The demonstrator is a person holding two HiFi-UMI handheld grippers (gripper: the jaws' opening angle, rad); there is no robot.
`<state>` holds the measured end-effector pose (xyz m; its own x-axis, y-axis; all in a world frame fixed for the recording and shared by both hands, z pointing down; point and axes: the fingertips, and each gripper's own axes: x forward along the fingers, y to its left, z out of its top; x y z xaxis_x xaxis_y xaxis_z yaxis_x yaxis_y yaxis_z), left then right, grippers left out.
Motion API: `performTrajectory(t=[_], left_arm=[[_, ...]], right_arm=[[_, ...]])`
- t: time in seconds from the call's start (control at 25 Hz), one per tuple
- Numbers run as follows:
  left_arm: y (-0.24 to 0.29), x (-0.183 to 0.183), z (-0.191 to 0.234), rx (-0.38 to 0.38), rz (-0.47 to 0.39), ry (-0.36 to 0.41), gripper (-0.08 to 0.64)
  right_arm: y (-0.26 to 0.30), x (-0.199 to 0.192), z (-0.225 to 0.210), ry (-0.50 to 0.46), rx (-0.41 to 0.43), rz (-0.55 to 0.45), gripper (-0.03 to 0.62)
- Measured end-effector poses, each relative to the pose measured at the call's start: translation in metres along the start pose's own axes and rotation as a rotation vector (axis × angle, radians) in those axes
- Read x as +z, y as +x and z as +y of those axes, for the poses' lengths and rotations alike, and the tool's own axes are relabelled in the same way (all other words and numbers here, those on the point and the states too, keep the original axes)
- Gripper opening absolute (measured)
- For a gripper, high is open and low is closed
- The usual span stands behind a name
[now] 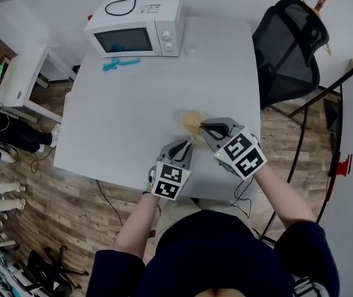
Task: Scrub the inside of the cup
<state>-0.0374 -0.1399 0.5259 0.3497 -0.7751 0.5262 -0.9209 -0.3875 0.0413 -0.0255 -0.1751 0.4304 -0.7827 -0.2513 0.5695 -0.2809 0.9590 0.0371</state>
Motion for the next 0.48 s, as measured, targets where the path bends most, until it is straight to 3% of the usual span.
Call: performTrajectory(t=[0.16, 0.48], left_arm=[[-0.008, 0.01, -0.006, 0.029, -0.026, -0.021, 0.042], [-0.026, 0.018, -0.012, 0.092, -0.068, -0.153, 0.018]], right_arm=[[-0.018, -0.006, 0.006, 0.059, -0.031, -0.065, 0.032], [-0.04, -0.028, 0.009, 0.183, -0.106, -0.149, 0.032]])
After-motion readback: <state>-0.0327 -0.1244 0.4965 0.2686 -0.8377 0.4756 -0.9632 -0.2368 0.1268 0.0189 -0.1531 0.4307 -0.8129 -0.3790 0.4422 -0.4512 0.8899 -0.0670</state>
